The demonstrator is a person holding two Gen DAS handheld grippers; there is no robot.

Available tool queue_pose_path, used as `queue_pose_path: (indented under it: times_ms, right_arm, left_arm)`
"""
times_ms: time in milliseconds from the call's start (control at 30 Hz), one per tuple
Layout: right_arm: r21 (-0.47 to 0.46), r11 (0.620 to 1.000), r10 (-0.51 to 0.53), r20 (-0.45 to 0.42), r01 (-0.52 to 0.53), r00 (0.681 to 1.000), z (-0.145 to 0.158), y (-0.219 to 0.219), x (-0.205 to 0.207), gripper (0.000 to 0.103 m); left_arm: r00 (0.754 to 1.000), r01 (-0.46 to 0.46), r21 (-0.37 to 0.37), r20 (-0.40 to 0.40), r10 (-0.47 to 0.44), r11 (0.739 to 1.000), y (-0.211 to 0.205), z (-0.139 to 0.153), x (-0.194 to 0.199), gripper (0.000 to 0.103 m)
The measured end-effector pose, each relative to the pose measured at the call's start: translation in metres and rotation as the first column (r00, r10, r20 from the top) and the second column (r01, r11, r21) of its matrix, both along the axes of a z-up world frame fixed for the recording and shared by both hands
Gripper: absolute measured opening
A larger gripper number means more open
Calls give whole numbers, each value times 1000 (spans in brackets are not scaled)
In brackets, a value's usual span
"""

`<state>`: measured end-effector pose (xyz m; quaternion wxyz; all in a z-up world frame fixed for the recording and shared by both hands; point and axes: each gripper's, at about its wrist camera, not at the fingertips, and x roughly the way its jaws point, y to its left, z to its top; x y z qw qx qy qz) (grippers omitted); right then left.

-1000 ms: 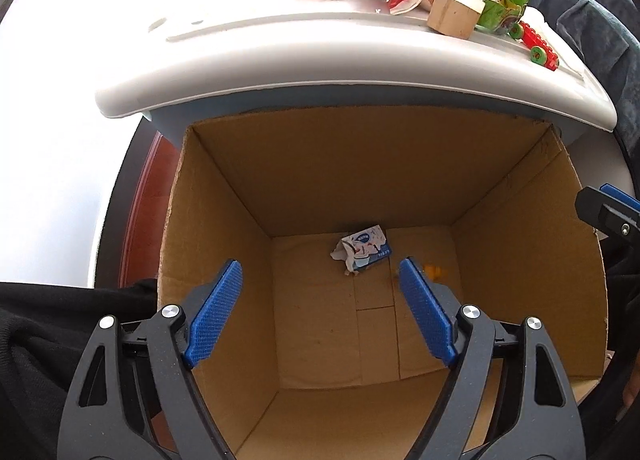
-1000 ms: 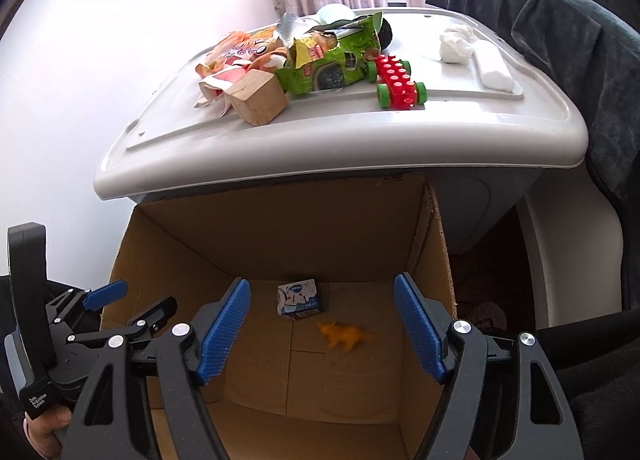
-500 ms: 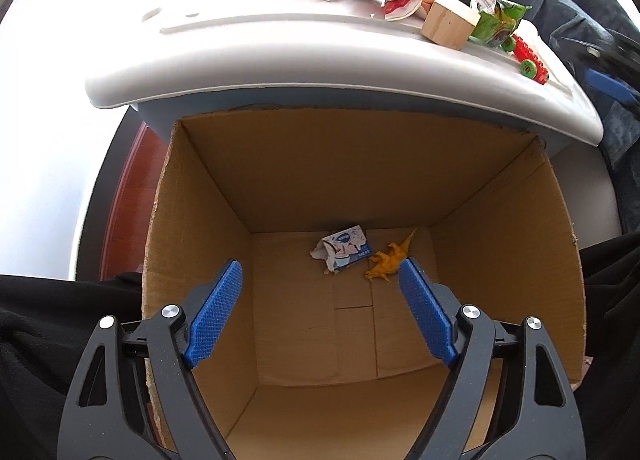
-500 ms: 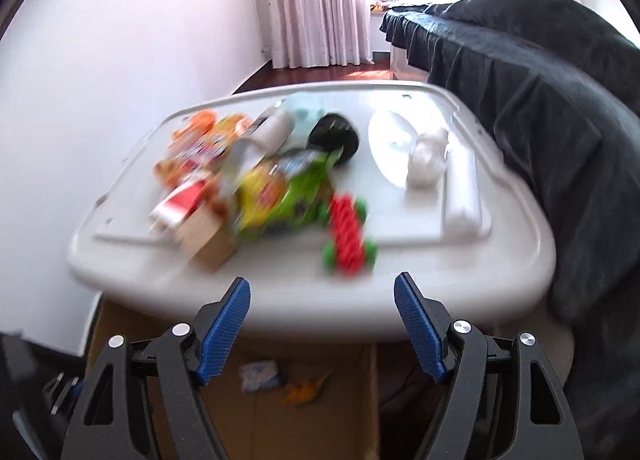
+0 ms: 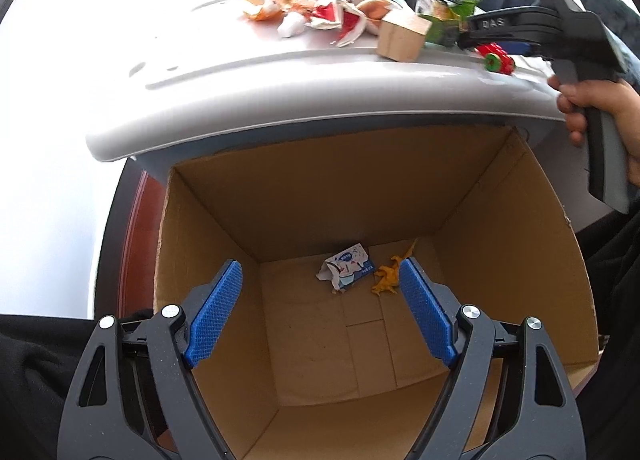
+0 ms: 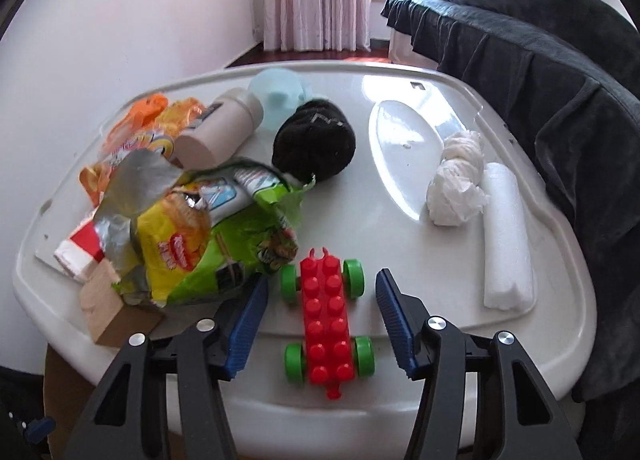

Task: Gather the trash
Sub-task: 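Grasp the red-green toy block car with the right gripper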

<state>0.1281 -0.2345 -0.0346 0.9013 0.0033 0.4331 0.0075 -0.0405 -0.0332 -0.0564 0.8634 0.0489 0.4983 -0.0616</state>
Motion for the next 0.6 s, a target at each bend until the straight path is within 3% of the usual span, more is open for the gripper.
queue_pose_path:
  times_ms: [233, 333, 433, 600]
  right_arm:
    - [-10, 1000, 23, 70, -22, 997, -4, 4, -9, 39]
    - [0, 1000, 13, 75, -13, 997, -4, 4, -11, 38]
    - [32, 999, -16, 54, 14, 998, 2, -4, -16, 38]
    - [163, 984, -84, 64, 73, 994, 35, -28, -47, 38]
  left_arm:
    - [1000, -21, -34, -14, 20, 999, 9, -3, 0, 79]
    - [999, -34, -48, -17, 34, 998, 11, -3, 1, 79]
    - [999, -40, -70, 1, 40, 997, 14, 1, 0, 79]
    - [997, -2, -164, 71, 14, 986, 11, 21, 4, 79]
